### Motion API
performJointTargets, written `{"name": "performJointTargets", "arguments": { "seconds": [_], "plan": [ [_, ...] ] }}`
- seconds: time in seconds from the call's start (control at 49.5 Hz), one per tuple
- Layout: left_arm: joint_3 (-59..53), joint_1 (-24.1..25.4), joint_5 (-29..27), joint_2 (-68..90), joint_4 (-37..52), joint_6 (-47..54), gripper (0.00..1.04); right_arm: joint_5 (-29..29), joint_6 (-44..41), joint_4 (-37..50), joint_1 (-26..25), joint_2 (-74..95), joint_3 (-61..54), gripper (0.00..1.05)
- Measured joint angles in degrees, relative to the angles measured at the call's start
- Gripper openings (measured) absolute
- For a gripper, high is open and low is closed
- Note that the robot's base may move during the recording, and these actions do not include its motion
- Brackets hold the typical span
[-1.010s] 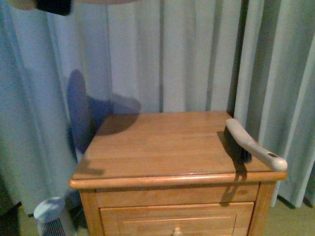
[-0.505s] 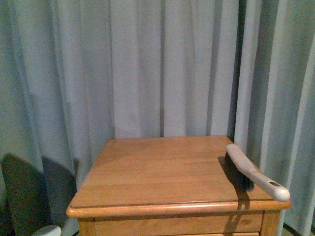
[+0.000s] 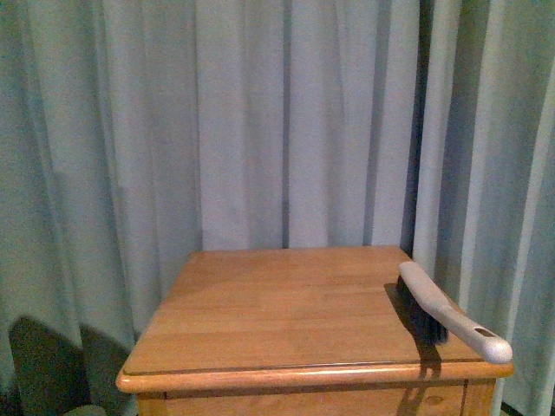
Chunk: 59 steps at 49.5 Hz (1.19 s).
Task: Clean up trash
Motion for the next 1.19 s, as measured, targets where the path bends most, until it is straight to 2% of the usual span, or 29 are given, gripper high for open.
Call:
{"name": "performJointTargets", "arguments": {
  "seconds": [0.04,0.121,0.182,0.222,0.343,0.444,0.565,0.646,0.888,1.191],
  "plan": [
    [-0.15,0.04,0.15,-0.04,-0.07,0.00,0.28,10.38,-2.91,2.47,3.23,1.99,0.02,0.97],
    [-0.20,0.07,0.17,-0.07,-0.17,-0.11,0.28,25.07,-6.34,4.63,8.09,6.97,0.31,0.97],
    [-0.20,0.11,0.28,-0.11,-0.17,-0.11,0.28,31.54,-7.56,6.60,9.70,11.37,0.81,0.97],
    [-0.20,0.11,0.28,-0.09,-0.20,-0.11,0.28,33.27,-7.63,8.17,10.27,14.38,1.38,0.97],
    [-0.20,0.13,0.31,-0.09,-0.20,-0.15,0.28,30.45,-5.62,11.78,10.54,27.15,7.28,0.97],
    [-0.20,0.13,0.24,-0.09,-0.20,-0.15,0.28,25.40,-2.97,11.10,10.58,39.23,15.15,0.97],
    [-0.20,0.13,0.28,-0.09,-0.20,-0.15,0.28,17.25,4.24,2.43,10.43,58.80,31.58,0.97],
    [-0.20,0.13,0.26,-0.09,-0.20,-0.15,0.28,14.29,7.78,-2.99,10.45,67.84,40.04,0.97],
    [-0.20,0.13,0.26,-0.11,-0.20,-0.15,0.28,9.70,19.85,-18.27,12.94,93.81,69.07,0.97],
    [-0.20,0.15,0.26,-0.11,-0.20,-0.15,0.28,8.44,28.44,-23.47,17.64,109.02,80.50,0.97]
  ]
}}
